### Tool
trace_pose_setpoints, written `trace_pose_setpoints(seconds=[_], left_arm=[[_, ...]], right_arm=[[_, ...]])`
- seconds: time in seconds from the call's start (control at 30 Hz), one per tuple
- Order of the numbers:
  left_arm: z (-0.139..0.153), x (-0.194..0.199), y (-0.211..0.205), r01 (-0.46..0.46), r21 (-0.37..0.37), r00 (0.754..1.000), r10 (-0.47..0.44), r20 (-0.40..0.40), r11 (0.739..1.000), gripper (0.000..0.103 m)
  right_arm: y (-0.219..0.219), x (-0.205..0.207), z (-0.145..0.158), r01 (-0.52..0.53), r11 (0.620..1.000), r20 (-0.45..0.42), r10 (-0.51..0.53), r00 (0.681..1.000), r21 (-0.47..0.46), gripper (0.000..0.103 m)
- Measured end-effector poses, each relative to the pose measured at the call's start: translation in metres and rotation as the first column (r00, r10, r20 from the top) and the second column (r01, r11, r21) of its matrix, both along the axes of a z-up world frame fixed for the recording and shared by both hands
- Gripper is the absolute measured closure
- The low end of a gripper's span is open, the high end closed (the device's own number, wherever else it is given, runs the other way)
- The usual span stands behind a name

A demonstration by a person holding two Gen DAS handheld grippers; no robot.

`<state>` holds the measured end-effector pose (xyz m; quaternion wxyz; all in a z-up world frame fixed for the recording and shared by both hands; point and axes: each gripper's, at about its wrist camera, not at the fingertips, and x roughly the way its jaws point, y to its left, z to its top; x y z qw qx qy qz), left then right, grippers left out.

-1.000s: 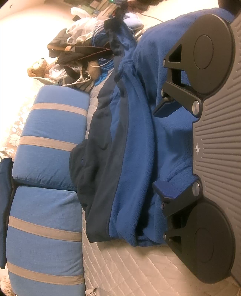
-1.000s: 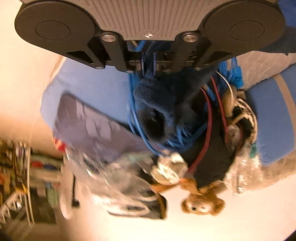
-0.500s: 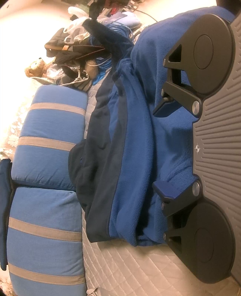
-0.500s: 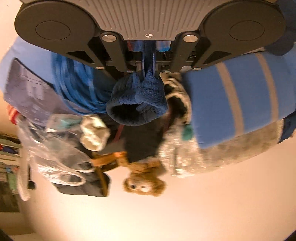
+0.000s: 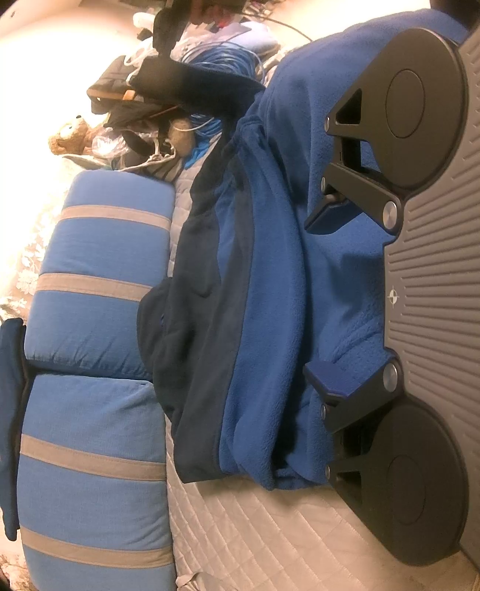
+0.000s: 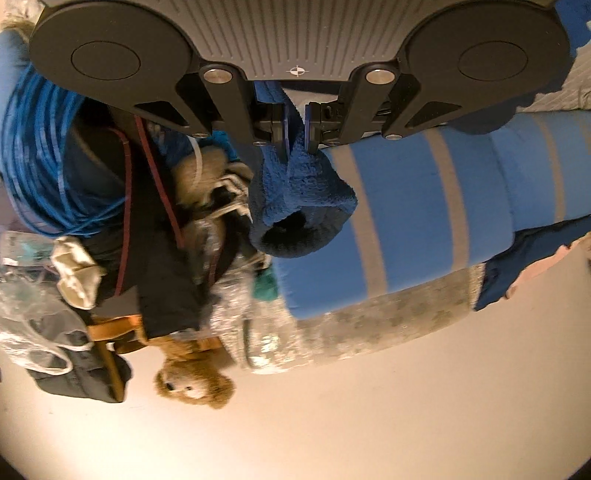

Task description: Fold clothes

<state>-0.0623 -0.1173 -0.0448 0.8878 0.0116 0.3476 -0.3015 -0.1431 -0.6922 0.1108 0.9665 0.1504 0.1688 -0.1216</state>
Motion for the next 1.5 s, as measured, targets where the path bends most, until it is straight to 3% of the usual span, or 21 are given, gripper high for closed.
trace_pose_setpoints(seconds=[0.97,1.1,1.3,1.4,1.5], left_arm=[[0.001,-0.002,0.004,-0.004,-0.028,1.0,0.004,-0.003,1.0,0.028],[0.001,-0.002,0.012,-0.051,-0.068,0.999,0.052,0.0,0.996,0.028],[0.0,0.009,0.023,-0.097,-0.132,0.993,0.088,-0.074,0.987,0.028],[0.008,0.015,0.024,-0.142,-0.115,0.987,0.132,-0.091,0.983,0.028],[0.027,0.023,0.023,-0.174,-0.144,0.983,0.165,-0.077,0.974,0.027]], right_arm=[[0.097,0.043,0.006,-0.22,0.974,-0.008,0.221,0.975,0.057,0.094],[0.127,0.049,-0.005,-0.28,0.959,-0.031,0.282,0.959,0.043,0.094],[0.178,0.062,-0.028,-0.38,0.925,-0.096,0.378,0.921,-0.004,0.094],[0.202,0.066,-0.039,-0.424,0.905,-0.141,0.414,0.899,-0.044,0.094],[0.223,0.066,-0.046,-0.468,0.878,-0.186,0.445,0.876,-0.103,0.094]])
